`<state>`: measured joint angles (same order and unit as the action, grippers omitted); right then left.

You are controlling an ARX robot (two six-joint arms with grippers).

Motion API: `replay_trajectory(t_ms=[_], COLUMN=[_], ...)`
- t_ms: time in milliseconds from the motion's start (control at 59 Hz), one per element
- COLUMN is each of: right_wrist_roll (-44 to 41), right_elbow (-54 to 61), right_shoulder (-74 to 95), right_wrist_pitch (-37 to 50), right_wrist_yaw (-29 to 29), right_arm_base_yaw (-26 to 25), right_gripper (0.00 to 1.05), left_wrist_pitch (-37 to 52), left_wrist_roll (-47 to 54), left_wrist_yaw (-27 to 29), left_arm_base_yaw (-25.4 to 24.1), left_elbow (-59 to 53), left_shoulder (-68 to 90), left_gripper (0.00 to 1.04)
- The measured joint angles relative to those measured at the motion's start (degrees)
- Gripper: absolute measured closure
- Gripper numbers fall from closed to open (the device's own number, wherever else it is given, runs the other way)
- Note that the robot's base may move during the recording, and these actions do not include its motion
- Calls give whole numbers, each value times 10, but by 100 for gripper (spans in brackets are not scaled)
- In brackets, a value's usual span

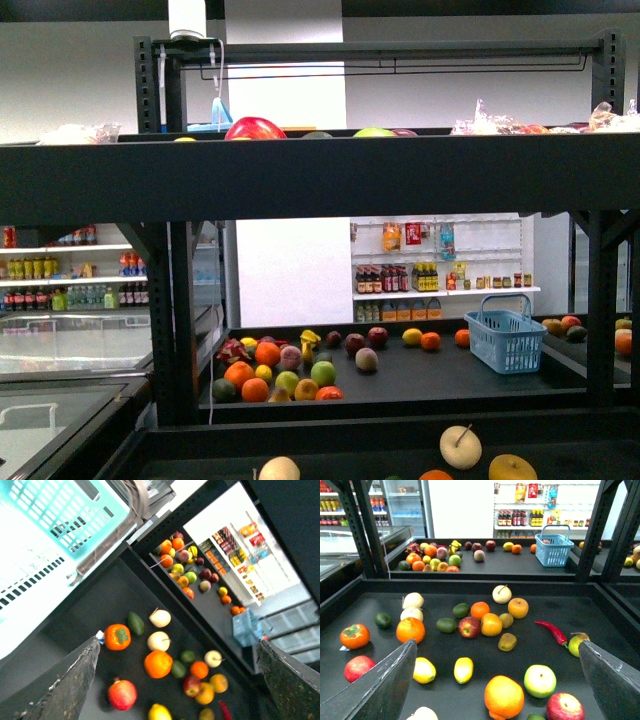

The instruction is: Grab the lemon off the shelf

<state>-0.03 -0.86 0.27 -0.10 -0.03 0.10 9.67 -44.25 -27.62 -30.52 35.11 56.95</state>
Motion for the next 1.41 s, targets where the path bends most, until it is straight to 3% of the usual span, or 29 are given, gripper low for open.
replay_trajectory(t_ms=[186, 475, 1203, 1407], right_wrist_roll=[0, 0, 0, 0], right_elbow=[0, 0, 0, 0], right_shoulder=[0, 0, 0, 0], right_wrist_pitch=[0, 0, 0, 0], right_wrist_yaw=[0, 0, 0, 0], right_arm_base_yaw=[0, 0, 0, 0], right_gripper=[7, 7, 7, 7], left_wrist_pitch=[0, -2, -86, -94], left_wrist_roll=[-136, -252, -287, -278], left_wrist_yaw=[-29, -31, 31, 37], left_arm_base_yaw=[-56, -58, -22, -21], left_elbow=[165, 370, 608, 613], left_shoulder=[185, 396, 593, 595], left_gripper=[8, 8, 8, 42])
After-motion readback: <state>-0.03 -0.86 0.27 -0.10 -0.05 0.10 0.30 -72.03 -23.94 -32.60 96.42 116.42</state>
